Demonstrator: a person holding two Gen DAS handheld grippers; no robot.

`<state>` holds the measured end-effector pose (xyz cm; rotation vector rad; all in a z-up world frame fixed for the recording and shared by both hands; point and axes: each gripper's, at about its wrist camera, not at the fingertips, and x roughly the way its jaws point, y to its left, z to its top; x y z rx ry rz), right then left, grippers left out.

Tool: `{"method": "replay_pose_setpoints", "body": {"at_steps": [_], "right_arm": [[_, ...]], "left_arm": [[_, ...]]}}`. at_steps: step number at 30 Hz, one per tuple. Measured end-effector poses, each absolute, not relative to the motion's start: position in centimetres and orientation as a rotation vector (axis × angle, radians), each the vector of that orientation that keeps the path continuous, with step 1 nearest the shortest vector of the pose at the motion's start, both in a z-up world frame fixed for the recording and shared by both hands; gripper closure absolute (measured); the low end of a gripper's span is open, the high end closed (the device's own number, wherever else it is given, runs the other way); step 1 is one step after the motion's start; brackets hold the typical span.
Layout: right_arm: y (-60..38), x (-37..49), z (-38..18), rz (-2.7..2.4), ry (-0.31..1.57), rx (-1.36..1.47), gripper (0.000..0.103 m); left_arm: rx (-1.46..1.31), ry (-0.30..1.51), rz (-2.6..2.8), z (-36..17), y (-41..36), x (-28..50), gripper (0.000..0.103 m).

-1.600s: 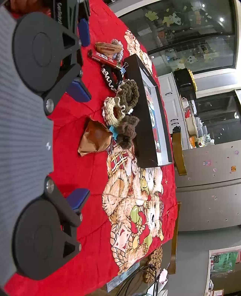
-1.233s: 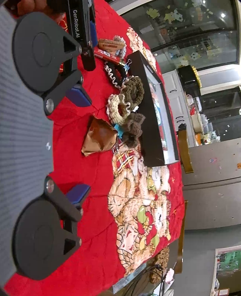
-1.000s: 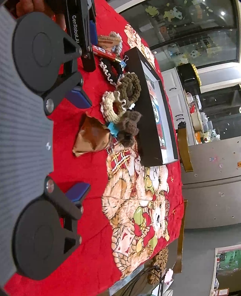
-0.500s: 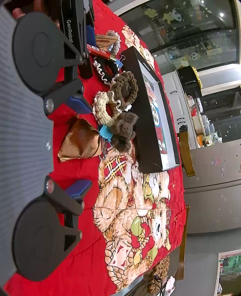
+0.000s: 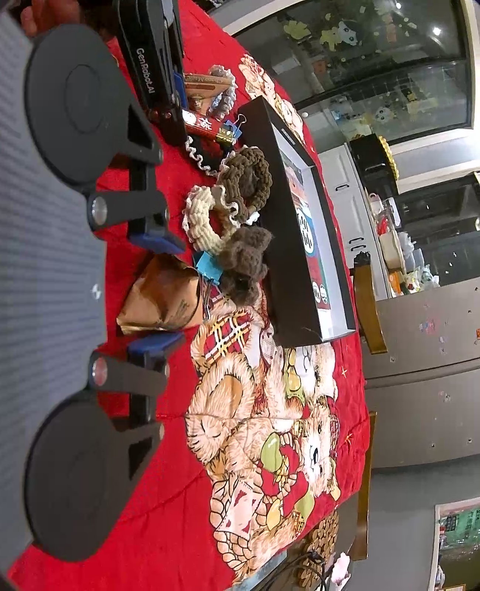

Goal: Organize objects
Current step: 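Grasp the red lighter with the left tool while the right tool grasps the brown paper packet, then lift both held items and carry them over the black box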

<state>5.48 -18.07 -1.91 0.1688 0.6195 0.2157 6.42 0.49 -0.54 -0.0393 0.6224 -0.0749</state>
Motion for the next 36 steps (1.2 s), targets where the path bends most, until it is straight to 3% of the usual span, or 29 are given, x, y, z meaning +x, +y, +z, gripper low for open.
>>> {"method": "replay_pose_setpoints", "body": {"at_steps": [25,36], "right_arm": [[-18.0,5.6,-1.5,0.177,0.606,0.16,0.062],[-16.7,4.6,1.9,0.188,0.537,0.16,0.062]], "left_arm": [[-0.063,0.547,0.022,0.3,1.5,3.5,0.076],[-0.062,0.515,0.01,2.8,1.7,2.1,0.076]]}}
